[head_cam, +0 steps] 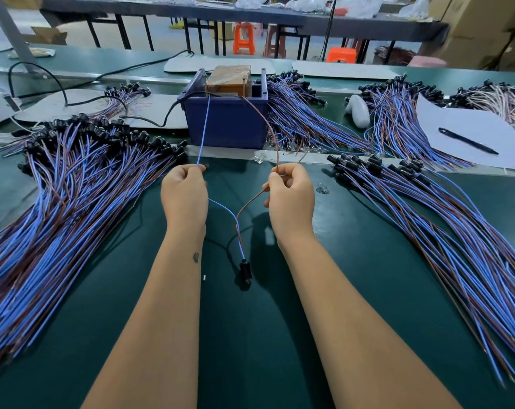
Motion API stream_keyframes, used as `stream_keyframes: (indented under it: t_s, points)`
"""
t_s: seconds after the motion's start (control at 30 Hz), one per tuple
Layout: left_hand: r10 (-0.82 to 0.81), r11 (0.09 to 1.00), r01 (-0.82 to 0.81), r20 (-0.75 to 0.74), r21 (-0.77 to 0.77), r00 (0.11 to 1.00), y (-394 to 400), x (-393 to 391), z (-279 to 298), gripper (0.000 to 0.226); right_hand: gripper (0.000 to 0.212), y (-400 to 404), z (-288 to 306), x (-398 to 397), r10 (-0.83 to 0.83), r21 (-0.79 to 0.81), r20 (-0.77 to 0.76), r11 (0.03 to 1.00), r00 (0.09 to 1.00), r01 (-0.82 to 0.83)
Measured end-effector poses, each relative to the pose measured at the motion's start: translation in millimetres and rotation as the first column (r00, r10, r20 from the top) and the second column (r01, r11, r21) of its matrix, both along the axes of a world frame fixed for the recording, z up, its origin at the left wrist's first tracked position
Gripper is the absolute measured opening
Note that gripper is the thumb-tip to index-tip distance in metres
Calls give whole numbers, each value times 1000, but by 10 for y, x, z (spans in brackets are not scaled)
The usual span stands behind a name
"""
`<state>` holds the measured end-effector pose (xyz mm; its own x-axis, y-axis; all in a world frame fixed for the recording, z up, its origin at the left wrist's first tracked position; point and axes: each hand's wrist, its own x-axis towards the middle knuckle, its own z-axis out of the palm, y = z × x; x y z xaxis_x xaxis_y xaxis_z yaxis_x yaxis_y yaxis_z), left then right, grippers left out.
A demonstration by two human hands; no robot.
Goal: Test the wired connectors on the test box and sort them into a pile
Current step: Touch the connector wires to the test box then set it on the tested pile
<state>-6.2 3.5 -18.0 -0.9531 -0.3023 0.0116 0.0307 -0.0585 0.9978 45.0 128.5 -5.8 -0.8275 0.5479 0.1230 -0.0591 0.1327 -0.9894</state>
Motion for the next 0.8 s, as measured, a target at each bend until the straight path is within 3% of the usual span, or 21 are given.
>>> stream_keyframes:
  t_s: [0.37,0.8]
  points:
    - [4,1000,-4,-11,7,1000,0,13,5,24,16,-8,14,21,-6,2,7,1000,1000,6]
    - [120,993,-120,-15,7,993,-24,45,29,26,15,-14,8,47,9,4,-2,1000,1000,-9]
